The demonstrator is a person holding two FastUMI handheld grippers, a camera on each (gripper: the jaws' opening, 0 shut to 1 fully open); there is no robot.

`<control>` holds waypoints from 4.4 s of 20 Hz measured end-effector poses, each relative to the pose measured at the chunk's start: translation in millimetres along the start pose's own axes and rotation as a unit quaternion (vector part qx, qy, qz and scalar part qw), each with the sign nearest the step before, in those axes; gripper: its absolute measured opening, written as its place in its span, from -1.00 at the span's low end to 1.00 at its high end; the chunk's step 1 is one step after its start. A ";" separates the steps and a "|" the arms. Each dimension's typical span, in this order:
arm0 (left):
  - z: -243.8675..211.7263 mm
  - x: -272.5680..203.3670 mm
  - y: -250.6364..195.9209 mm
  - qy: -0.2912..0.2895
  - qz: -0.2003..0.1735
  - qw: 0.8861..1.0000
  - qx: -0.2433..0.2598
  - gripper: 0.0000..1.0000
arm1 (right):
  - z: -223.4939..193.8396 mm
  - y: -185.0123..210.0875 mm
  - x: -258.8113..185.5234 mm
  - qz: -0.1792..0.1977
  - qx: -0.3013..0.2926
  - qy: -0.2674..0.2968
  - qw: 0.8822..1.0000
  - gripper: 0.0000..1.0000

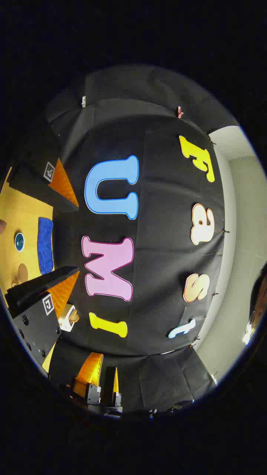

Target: Open the teacup lid with one hand, grasp the water bottle and pour water into the teacup with the other hand; after pouring, place the water bottle on the coaster and then close the teacup lid.

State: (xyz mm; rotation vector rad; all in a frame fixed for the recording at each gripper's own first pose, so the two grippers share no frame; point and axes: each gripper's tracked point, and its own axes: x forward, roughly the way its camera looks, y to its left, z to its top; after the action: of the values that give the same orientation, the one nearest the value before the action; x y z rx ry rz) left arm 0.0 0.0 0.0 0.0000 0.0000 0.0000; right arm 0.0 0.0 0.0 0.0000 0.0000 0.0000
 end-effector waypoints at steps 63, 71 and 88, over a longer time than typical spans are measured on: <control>-423.2 110.4 -14.4 0.175 -0.057 0.982 0.033 -0.23 | -339.1 87.7 -17.5 0.036 0.045 0.173 0.983 0.94; -352.5 108.4 -0.7 0.115 -0.031 0.993 -0.018 -0.44 | -398.1 110.9 -11.1 0.046 0.056 0.203 0.977 0.94; -321.4 82.8 41.6 0.105 0.005 0.994 -0.006 -0.37 | -415.8 105.1 30.4 0.037 0.001 0.233 0.972 0.51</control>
State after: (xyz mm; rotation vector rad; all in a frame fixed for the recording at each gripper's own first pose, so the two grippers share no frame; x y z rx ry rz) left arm 82.8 41.6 -321.4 -0.0123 0.2096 0.0092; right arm 30.4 105.1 -415.8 0.0027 0.4701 0.0739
